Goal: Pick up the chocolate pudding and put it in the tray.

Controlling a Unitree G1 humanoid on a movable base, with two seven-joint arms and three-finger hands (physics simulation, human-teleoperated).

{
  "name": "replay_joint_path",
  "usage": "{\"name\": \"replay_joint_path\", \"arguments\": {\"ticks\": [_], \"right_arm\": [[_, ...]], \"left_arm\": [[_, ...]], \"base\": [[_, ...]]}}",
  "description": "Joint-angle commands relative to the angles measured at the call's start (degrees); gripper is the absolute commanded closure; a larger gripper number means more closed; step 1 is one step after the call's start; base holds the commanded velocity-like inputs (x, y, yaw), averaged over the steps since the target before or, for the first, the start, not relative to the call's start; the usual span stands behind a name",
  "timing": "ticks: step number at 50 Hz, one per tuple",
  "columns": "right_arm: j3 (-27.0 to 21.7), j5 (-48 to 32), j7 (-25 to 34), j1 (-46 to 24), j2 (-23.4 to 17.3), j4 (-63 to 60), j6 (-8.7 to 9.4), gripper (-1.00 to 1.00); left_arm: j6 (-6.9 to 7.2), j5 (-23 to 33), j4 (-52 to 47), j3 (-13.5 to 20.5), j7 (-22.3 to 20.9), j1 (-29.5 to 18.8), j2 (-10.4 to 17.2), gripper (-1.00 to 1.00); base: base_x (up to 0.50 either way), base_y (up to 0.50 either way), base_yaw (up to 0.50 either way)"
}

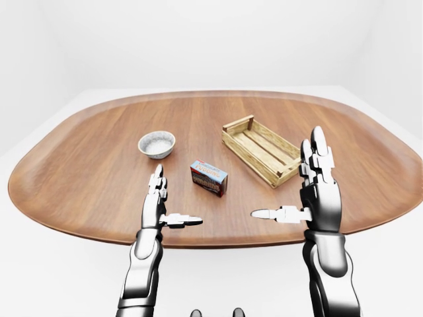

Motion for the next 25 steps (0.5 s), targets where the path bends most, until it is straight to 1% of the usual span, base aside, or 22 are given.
{"name": "replay_joint_path", "arguments": {"ticks": [1, 5, 8, 11, 14, 15, 16, 18, 21, 25], "right_arm": [[0.1, 0.03, 0.08, -0.08, 0.05, 0.02, 0.41, -1.0], [0.01, 0.1, 0.02, -0.22, 0.06, -0.09, 0.75, -1.0], [0.1, 0.09, -0.03, -0.27, 0.09, -0.16, 0.93, -1.0], [0.07, 0.13, -0.07, -0.28, 0.05, 0.02, 0.8, -1.0], [0.13, 0.14, -0.08, -0.22, 0.04, 0.11, 0.71, -1.0], [0.19, 0.08, -0.08, -0.19, 0.05, -0.02, 0.79, -1.0], [0.16, 0.1, -0.05, -0.21, 0.03, -0.08, 0.85, -1.0], [0.13, 0.15, -0.07, -0.25, 0.0, 0.25, 0.59, -1.0], [0.17, 0.15, -0.04, -0.17, -0.03, 0.39, 0.36, -1.0], [0.01, 0.32, 0.0, -0.14, -0.08, 0.84, -0.1, -1.0]], "left_arm": [[-0.47, -0.02, 0.52, 0.08, -0.09, -0.09, 0.01, -1.0], [-0.47, -0.1, 0.62, 0.15, -0.11, -0.13, 0.05, -1.0], [-0.22, -0.18, 0.35, 0.21, -0.11, -0.13, 0.07, -1.0], [0.04, -0.14, -0.09, 0.13, -0.09, 0.03, 0.05, -1.0], [-0.15, -0.16, 0.22, 0.18, -0.13, -0.11, 0.07, -1.0], [0.17, -0.14, -0.26, 0.12, -0.11, 0.04, 0.06, -1.0], [0.2, -0.12, -0.31, 0.11, -0.1, 0.04, 0.05, -1.0], [0.07, -0.08, -0.26, 0.08, -0.11, 0.1, 0.03, -1.0], [0.34, -0.05, -0.62, 0.03, -0.09, 0.18, 0.0, -1.0], [-0.11, -0.02, -0.05, 0.05, -0.12, 0.06, 0.01, -1.0]], "base": [[0.24, 0.0, 0.0], [0.23, 0.0, 0.0], [0.22, 0.0, 0.0], [0.21, 0.0, 0.0], [0.2, 0.0, 0.0], [0.21, 0.0, 0.0], [0.21, 0.0, 0.0], [0.21, 0.0, 0.0], [0.2, 0.0, 0.0], [0.21, 0.0, 0.0]]}}
